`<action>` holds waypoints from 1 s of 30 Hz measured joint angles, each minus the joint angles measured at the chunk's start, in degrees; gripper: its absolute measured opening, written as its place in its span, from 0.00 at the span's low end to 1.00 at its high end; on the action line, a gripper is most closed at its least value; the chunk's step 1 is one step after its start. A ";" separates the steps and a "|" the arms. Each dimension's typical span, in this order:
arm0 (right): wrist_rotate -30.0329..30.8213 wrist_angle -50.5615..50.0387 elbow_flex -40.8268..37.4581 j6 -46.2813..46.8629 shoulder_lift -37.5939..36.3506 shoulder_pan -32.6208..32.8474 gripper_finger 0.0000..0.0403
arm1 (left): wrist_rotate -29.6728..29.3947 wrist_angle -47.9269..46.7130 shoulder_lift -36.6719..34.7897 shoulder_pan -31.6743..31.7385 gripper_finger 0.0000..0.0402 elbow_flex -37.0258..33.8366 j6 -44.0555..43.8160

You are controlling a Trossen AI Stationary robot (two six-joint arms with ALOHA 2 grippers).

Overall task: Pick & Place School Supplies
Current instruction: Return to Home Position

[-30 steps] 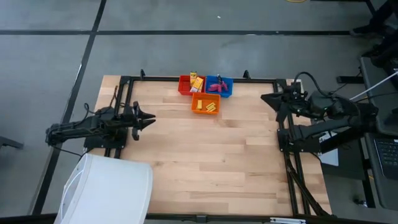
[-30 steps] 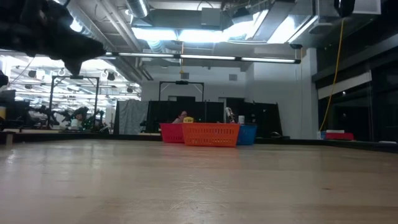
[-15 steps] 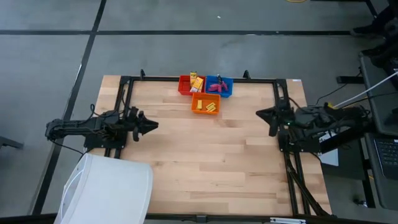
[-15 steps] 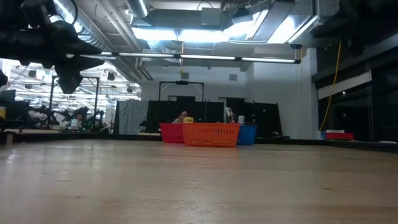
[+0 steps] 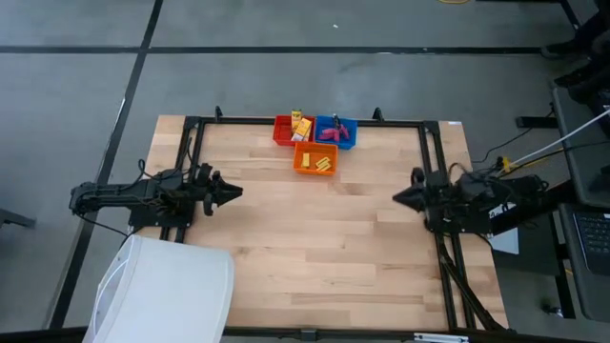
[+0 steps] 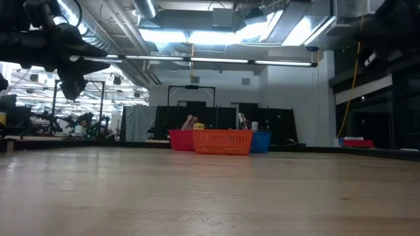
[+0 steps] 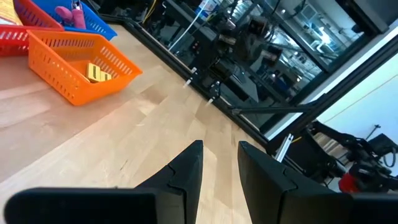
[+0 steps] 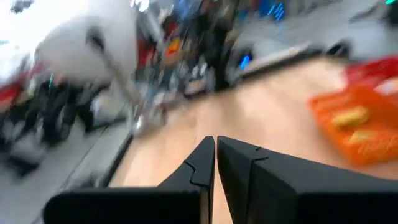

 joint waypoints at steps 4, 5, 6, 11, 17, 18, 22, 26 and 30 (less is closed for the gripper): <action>-6.96 -2.45 -0.56 -2.42 -0.43 -0.02 0.06 | -0.02 0.04 -0.01 0.00 0.24 0.00 0.00; -8.35 -1.81 -0.84 -3.33 -0.43 -0.07 0.06 | 0.03 0.16 -0.01 0.00 0.24 0.00 0.00; -9.30 -1.72 -1.13 -3.88 -0.43 -0.10 0.06 | -0.04 0.15 -0.01 0.00 0.24 0.00 0.00; -9.42 0.59 -3.90 -7.23 -0.43 -0.11 0.06 | -0.02 0.01 -0.01 0.00 0.24 0.00 0.00; -15.98 12.57 -10.85 -9.24 -0.34 -0.41 0.06 | 0.00 0.01 -0.01 0.00 0.24 0.00 0.00; -16.60 15.29 -11.47 -9.47 -0.48 -0.64 0.06 | -0.05 0.01 0.01 0.00 0.24 0.00 0.00; -13.66 17.81 -12.77 -12.86 -0.39 -2.33 0.04 | 0.01 0.05 -0.01 0.00 0.24 0.00 0.01; -5.48 17.31 -12.68 -18.33 -0.40 -3.87 0.03 | 0.02 0.01 -0.01 0.00 0.24 0.00 0.02; -3.93 17.74 -12.66 -18.82 -0.41 -4.89 0.03 | 0.01 0.03 -0.01 0.00 0.24 0.00 0.02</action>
